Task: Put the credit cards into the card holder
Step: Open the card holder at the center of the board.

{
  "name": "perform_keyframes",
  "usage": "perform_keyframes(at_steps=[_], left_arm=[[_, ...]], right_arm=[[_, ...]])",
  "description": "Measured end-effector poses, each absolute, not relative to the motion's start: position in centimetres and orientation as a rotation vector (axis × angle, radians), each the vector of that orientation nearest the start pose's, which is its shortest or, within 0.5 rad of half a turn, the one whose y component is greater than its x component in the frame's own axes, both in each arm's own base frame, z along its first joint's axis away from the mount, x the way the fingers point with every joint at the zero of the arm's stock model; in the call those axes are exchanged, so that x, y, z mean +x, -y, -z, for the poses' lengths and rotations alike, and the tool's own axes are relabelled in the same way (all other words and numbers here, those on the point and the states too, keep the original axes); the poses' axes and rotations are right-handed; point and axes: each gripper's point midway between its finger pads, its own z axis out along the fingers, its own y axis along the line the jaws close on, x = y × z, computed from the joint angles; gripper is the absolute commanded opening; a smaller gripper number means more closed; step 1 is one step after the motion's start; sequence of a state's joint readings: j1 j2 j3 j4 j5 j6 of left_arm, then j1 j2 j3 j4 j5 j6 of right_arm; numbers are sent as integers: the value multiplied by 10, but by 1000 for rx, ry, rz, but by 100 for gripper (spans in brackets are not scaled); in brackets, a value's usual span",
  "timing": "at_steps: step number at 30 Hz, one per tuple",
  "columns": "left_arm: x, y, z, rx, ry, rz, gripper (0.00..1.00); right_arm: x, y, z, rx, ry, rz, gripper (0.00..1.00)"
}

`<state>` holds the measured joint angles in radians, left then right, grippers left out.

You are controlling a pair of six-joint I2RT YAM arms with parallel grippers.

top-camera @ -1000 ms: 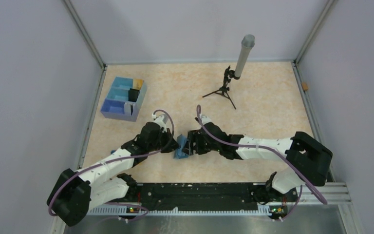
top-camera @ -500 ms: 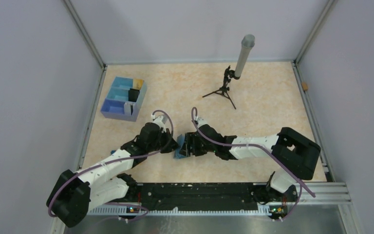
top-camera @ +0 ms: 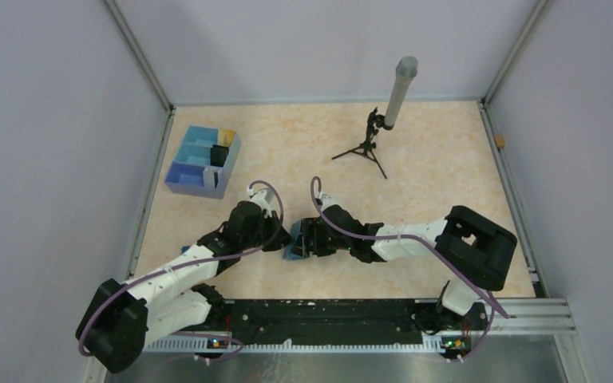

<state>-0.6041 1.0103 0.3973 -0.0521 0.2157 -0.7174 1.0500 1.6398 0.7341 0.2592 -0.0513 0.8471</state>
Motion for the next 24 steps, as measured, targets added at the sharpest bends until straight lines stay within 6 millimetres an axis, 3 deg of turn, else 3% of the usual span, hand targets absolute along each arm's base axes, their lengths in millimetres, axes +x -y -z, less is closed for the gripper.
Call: perform_keyframes(at_steps=[4,9,12,15,20,24], left_arm=[[197,214,-72,-16,-2397,919,0],[196,213,-72,-28,-2398,924,0],[196,214,-72,-33,-2397,929,0],[197,214,-73,-36,-2395,932,9],[196,214,-72,-39,-2398,931,22],[194,212,-68,-30,-2414,913,22]], right_arm=[[173,-384,-49,-269,-2435,-1036,64],[173,-384,-44,-252,-2447,-1026,56],[176,-381,-35,-225,-2463,-987,42],[179,-379,-32,-200,-2463,-963,25],[183,-378,-31,-166,-2458,-947,6],[184,-378,-31,-154,-2457,-944,0]])
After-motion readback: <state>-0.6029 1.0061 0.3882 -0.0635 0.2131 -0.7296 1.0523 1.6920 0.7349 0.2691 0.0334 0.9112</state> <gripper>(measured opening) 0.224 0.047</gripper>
